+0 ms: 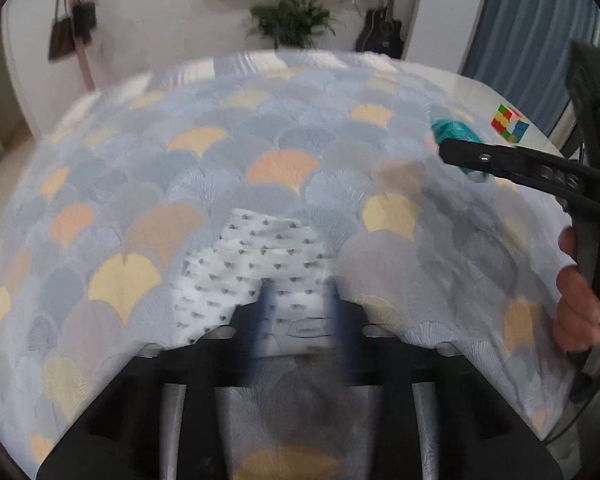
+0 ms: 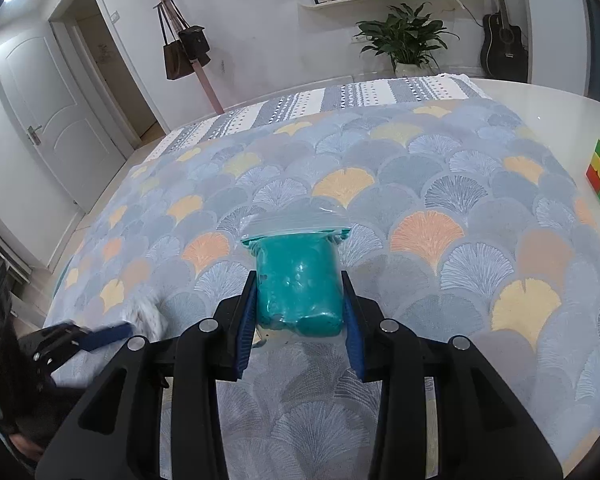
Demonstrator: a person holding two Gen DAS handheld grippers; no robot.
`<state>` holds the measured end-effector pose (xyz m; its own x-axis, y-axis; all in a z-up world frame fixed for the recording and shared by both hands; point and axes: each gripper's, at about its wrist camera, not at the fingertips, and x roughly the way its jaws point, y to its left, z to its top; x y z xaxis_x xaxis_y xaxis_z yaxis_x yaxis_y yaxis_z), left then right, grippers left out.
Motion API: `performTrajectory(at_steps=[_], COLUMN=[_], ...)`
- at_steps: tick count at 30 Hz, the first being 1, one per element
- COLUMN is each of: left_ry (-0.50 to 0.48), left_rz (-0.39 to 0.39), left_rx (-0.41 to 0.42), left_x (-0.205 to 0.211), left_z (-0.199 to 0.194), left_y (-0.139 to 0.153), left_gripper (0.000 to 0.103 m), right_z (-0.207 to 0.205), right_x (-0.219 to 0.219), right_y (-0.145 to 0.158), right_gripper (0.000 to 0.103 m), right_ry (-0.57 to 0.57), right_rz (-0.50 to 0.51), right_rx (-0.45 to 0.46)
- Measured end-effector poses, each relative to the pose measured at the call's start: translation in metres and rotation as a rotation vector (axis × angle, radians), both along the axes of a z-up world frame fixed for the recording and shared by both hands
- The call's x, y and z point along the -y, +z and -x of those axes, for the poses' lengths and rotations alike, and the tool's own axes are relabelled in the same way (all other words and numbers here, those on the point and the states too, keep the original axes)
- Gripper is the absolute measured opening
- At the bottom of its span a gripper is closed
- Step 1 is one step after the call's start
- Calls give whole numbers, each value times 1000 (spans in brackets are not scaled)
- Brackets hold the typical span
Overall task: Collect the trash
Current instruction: 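Grasp the teal clay packet with the right gripper and lower the left gripper onto the white cloth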
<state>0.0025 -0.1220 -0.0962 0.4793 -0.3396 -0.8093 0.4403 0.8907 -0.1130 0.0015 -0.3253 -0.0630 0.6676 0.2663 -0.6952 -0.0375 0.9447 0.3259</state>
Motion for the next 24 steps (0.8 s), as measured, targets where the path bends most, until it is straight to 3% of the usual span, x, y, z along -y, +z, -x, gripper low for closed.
performTrajectory(at_steps=[4,5,7,8,11,13,14,16,21,24], left_ry=[5,-4,9,18,83,133,131,109,76,73], left_rz=[78,93,103,107,74,49,63,49,-95,-110], left_rx=[-21,-11,22,30,30,-11,-45,-27,35,54], left_x=[-10,-13,-23,-28,-46,-54,-56,-50,-21,-14], left_z=[3,5,10,10,4,-7,-11,-10,-4,-2], left_y=[6,11,20,21,16,4,-2,-4,-10,-7], left_gripper=[30,34,58,61,66,68,70,79,81,64], right_z=[3,4,5,6,7,5,4,3,1,1], right_x=[-2,-2,-3,-3,-2,-4,-5,-7,-14,-15], right_y=[5,5,7,8,7,5,4,3,3,3], right_gripper=[35,35,35,35,35,35,35,35,35,35], right_ry=[9,10,11,12,15,19,21,26,41,40], right_rz=[1,2,4,3,-8,-19,-20,-21,-16,-17], right_rx=[12,15,21,22,20,13,11,8,4,1])
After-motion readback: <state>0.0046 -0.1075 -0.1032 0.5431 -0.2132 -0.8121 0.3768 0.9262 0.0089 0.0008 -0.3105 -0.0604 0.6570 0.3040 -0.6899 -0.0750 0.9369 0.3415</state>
